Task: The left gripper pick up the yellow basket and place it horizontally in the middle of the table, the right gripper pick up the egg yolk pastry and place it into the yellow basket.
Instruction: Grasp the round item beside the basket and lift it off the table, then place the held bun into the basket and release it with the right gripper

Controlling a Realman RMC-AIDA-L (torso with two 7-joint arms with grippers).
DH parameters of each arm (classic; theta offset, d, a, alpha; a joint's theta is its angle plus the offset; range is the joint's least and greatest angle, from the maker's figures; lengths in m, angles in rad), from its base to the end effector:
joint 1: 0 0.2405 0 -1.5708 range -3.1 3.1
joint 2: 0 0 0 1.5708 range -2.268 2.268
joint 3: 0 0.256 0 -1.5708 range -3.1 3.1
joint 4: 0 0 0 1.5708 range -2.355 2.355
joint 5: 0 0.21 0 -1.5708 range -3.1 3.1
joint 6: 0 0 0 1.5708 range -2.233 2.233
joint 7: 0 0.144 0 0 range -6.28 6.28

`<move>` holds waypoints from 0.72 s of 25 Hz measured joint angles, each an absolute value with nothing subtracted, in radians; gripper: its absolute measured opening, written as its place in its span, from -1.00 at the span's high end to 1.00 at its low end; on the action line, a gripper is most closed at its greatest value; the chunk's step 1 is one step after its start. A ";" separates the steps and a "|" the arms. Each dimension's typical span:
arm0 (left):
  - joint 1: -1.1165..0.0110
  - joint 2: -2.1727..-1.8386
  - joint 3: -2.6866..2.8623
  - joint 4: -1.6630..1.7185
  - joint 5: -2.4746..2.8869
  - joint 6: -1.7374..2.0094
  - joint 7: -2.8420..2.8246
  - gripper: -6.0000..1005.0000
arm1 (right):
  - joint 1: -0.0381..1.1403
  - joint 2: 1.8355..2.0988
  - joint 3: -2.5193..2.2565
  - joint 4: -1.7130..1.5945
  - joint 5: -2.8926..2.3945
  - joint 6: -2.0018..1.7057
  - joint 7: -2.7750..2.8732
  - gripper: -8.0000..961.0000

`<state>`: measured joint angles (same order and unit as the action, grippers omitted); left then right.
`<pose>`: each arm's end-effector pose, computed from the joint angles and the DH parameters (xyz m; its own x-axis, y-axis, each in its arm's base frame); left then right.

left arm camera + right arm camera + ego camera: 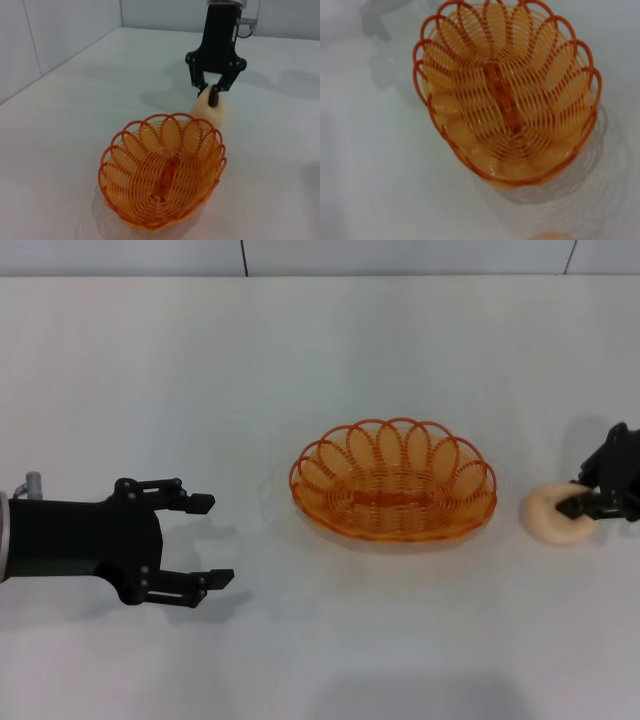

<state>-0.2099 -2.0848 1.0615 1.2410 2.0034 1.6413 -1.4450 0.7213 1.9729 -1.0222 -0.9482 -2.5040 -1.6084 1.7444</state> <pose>-0.2626 0.2723 0.0276 0.9668 0.1531 0.2046 0.1949 -0.9596 -0.2027 0.2328 0.3764 0.0370 0.9265 -0.2819 0.2492 -0.2443 -0.9544 -0.1715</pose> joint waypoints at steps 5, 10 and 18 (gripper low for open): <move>-0.209 -2.085 1.062 1.242 2.003 1.641 -1.445 -0.67 | 0.704 1.998 -1.002 -1.142 -2.478 -1.709 1.812 0.65; -0.209 -2.084 1.061 1.242 2.003 1.641 -1.445 -0.67 | 0.717 2.011 -1.013 -1.254 -2.372 -1.784 1.876 0.79; -0.215 -2.084 1.061 1.243 2.003 1.641 -1.445 -0.66 | 0.723 2.021 -1.227 -1.197 -2.173 -1.620 1.951 0.86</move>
<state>-0.2149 -2.0843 1.0615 1.2430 2.0032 1.6413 -1.4450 0.7231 2.0208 -1.2271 -1.1974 -2.1727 -1.6203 1.9514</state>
